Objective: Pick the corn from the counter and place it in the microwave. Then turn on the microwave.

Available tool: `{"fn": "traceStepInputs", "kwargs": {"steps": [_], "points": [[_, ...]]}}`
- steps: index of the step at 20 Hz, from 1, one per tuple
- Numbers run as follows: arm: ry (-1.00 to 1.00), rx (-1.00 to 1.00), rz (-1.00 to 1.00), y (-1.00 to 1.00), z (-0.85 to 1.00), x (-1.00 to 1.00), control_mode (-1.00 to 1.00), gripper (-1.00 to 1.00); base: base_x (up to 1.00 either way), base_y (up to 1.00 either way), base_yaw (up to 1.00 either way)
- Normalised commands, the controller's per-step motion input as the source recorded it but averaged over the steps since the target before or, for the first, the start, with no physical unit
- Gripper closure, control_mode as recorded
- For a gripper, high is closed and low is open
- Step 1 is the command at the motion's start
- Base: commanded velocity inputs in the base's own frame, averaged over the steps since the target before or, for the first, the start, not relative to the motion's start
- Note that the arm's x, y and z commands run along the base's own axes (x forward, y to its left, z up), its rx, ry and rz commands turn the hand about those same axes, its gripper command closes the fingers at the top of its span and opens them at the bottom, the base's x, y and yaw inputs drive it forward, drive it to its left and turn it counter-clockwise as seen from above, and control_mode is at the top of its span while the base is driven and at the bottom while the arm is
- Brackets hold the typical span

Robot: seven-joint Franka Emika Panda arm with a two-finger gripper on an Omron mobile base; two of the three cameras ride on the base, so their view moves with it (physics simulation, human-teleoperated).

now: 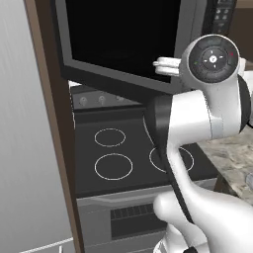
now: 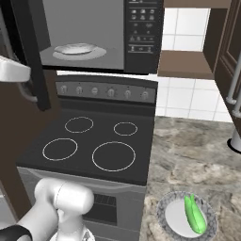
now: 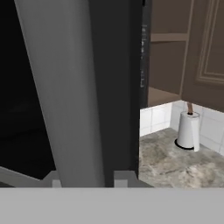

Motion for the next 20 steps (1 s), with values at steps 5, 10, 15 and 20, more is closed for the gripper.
{"fn": "traceStepInputs", "kwargs": {"steps": [5, 10, 15, 20], "points": [[0.0, -0.01, -0.08, 0.29, 0.0, -0.77, -1.0, 1.0, 0.0, 0.0, 0.0], [0.02, -0.01, -0.06, 0.26, 0.0, -0.7, -1.0, -1.0, 0.0, 0.0, 0.0], [0.03, 0.0, -0.05, -0.04, 0.0, -0.76, -1.0, -1.0, 0.0, 0.0, 0.0], [0.01, 0.0, -0.02, -0.2, 0.07, -0.76, -1.0, -1.0, 0.0, 0.0, 0.0]]}}
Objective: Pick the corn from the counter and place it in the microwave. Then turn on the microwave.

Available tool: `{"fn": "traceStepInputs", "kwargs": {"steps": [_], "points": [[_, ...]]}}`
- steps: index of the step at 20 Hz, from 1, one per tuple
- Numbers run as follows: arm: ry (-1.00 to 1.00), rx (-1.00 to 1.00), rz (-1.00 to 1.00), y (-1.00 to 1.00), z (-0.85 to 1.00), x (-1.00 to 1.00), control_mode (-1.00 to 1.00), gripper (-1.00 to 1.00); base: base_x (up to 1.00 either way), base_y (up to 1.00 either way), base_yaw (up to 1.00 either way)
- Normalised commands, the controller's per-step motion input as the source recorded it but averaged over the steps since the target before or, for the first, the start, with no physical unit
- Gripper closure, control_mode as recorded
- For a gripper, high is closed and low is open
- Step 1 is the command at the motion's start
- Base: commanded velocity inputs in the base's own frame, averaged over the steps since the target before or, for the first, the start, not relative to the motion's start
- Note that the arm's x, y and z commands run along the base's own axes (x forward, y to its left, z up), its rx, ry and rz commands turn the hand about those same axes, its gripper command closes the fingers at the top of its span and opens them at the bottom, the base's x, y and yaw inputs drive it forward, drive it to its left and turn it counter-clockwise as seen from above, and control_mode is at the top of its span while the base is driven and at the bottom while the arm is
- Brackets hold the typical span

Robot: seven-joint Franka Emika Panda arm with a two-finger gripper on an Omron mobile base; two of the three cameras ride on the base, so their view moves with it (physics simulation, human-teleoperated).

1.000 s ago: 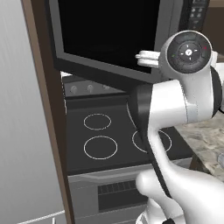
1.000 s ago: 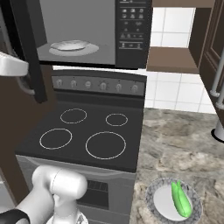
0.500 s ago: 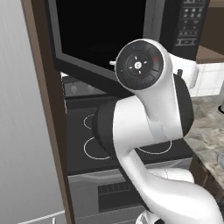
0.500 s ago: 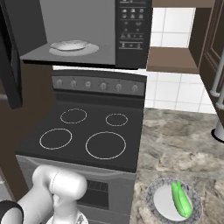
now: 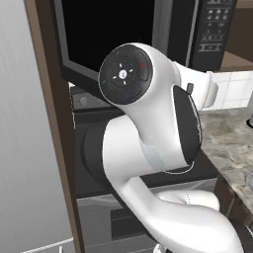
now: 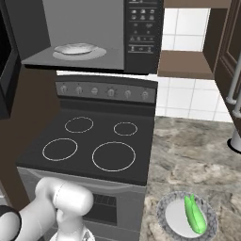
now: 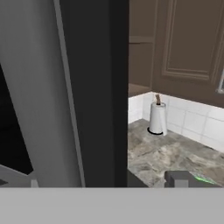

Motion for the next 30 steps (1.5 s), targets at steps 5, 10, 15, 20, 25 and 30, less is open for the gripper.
{"fn": "traceStepInputs", "kwargs": {"steps": [5, 10, 15, 20, 25, 30], "points": [[0.01, 0.0, 0.11, 0.01, 0.03, -0.01, -1.0, -1.0, 0.0, 0.0, 0.0], [0.0, 0.0, 0.26, 0.11, 0.0, 0.61, -1.0, -1.0, 0.0, 0.0, 0.0], [0.0, 0.0, 0.29, 0.34, 0.0, 0.52, -1.0, -1.0, 0.0, 0.0, 0.0], [-0.07, -0.06, 0.15, 0.22, 0.22, -0.54, -1.0, -1.0, 0.0, 0.0, 0.0], [-0.11, -0.05, 0.01, -0.21, 0.58, -0.98, -1.0, -1.0, 0.0, 0.0, 0.0], [0.05, 0.05, 0.0, -0.91, 0.29, -0.23, -1.0, -1.0, 0.0, 0.0, 0.0]]}}
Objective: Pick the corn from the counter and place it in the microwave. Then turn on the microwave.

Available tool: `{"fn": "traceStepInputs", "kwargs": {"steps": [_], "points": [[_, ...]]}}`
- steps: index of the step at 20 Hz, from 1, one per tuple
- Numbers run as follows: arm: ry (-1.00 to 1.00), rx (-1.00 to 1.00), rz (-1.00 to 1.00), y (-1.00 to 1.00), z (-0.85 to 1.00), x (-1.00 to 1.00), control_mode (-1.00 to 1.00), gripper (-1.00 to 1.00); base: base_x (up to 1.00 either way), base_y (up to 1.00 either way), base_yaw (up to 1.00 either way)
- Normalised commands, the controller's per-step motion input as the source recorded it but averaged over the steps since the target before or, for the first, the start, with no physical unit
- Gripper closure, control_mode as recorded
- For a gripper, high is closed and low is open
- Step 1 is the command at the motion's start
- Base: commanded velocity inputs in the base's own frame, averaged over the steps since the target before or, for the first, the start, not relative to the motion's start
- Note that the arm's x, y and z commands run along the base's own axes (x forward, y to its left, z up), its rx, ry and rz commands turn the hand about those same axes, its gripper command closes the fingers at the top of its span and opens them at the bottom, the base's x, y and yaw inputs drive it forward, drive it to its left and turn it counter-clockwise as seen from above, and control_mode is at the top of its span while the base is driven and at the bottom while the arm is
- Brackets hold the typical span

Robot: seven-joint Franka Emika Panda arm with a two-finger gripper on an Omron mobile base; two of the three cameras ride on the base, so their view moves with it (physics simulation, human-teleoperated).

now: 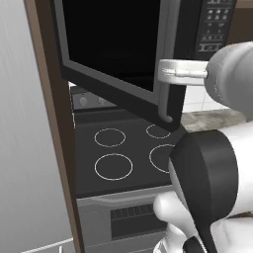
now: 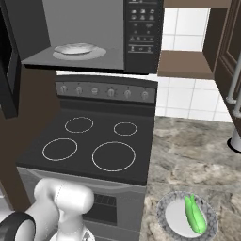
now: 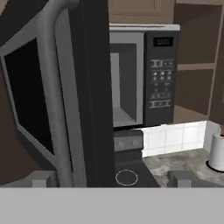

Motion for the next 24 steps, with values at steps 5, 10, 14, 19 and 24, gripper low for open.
{"fn": "traceStepInputs", "kwargs": {"steps": [5, 10, 14, 19, 24], "points": [[0.11, 0.25, 0.07, -0.95, -0.03, 0.09, -1.0, -1.0, 0.0, 0.0, 0.0], [0.06, 0.29, 0.16, -0.63, -0.37, 0.06, -1.0, -1.0, 0.0, 0.0, 0.0], [0.0, 0.26, 0.2, -0.36, -0.47, 0.08, -1.0, -1.0, 0.0, 0.0, 0.0], [0.02, 0.21, 0.22, -0.11, -0.34, 0.63, -1.0, -1.0, 0.0, 0.0, 0.0], [0.1, 0.17, 0.22, 0.0, -0.03, 0.97, -1.0, -1.0, 0.0, 0.0, 0.0]]}}
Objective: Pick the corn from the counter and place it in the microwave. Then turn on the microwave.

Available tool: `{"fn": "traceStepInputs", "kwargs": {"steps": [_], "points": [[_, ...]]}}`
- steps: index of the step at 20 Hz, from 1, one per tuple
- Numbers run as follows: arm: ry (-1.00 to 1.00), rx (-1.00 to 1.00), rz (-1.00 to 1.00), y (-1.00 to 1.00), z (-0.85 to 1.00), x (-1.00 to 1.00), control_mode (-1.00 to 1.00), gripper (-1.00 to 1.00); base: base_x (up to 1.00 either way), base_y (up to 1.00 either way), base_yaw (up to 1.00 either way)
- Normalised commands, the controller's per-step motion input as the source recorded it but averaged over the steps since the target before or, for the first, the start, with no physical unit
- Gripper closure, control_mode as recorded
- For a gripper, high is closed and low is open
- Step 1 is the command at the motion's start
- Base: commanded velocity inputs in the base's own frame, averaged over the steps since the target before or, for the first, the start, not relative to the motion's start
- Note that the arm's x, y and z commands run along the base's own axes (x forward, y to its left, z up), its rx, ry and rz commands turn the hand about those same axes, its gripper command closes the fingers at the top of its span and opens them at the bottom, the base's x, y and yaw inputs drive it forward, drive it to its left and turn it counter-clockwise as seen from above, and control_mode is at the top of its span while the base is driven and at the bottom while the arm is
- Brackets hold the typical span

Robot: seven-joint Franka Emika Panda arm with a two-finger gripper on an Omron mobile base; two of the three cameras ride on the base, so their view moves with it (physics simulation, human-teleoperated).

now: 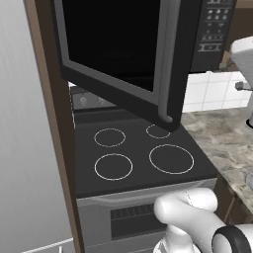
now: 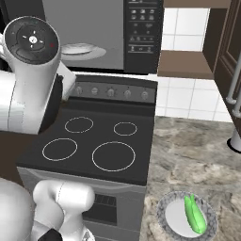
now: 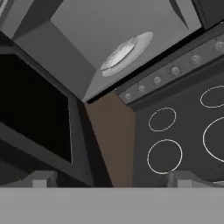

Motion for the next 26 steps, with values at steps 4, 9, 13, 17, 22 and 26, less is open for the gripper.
{"fn": "traceStepInputs", "kwargs": {"steps": [4, 9, 13, 17, 22, 26], "points": [[0.12, 0.17, 0.23, 0.0, -0.16, 0.92, -1.0, -1.0, 0.0, 0.0, 0.0], [0.06, 0.14, 0.21, 0.03, -0.23, 0.49, -1.0, -1.0, 0.0, 0.0, 0.0], [0.04, 0.13, 0.17, 0.14, -0.13, 0.62, -1.0, -1.0, 0.0, 0.0, 0.0], [0.07, 0.12, 0.16, 0.27, -0.01, 0.52, -1.0, -1.0, 0.0, 0.0, 0.0], [0.1, 0.09, 0.18, 0.4, 0.0, 0.25, -1.0, -1.0, 0.0, 0.0, 0.0], [0.07, 0.1, 0.19, 0.44, 0.0, 0.0, -1.0, -1.0, 0.0, 0.0, 0.0]]}}
